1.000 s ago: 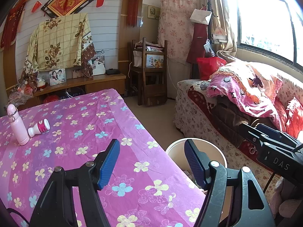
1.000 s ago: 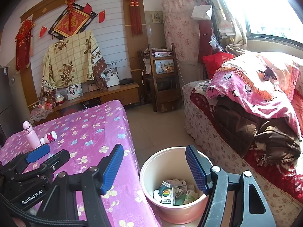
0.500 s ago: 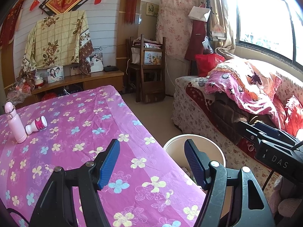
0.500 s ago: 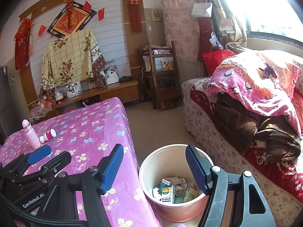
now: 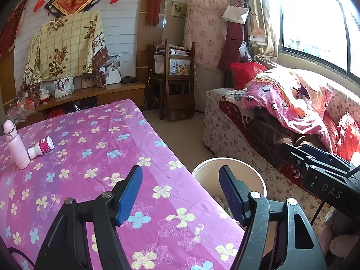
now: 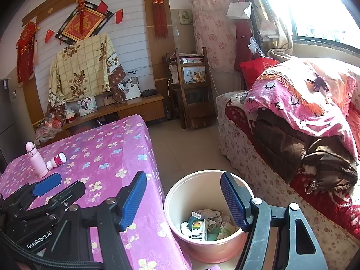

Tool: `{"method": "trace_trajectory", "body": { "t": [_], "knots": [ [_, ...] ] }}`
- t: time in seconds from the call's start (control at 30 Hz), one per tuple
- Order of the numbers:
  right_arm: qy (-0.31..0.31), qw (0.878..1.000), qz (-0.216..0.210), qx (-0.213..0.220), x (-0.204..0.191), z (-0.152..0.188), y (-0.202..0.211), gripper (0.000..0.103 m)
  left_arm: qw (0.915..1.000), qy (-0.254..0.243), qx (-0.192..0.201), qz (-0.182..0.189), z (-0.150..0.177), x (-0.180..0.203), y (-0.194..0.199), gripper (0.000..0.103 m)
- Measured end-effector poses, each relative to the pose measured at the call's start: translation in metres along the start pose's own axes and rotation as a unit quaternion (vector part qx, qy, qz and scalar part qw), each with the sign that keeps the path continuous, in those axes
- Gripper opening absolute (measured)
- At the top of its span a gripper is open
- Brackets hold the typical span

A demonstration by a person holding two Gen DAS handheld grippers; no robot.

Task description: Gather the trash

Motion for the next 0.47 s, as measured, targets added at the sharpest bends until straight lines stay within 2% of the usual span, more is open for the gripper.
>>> {"method": "trace_trajectory", "body": {
  "t": [0.47],
  "knots": [
    [0.003,1.000,0.001,-0.007,0.0001,0.0043,-0.0046,0.073,0.9999,0.000,-0.004,0.010,0.0035,-0.0023,-0.0028,0.071]
  ]
}}
Point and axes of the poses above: each gripper's, at about its wrist camera, not at the fingertips, and y roughly against the way its jaws point, x to its right, z to its underside, the point moved 1 cm from there along -y, roughly the way its jaws point, and after that the axes turned 15 degrees about y, right-handed, at the moved point
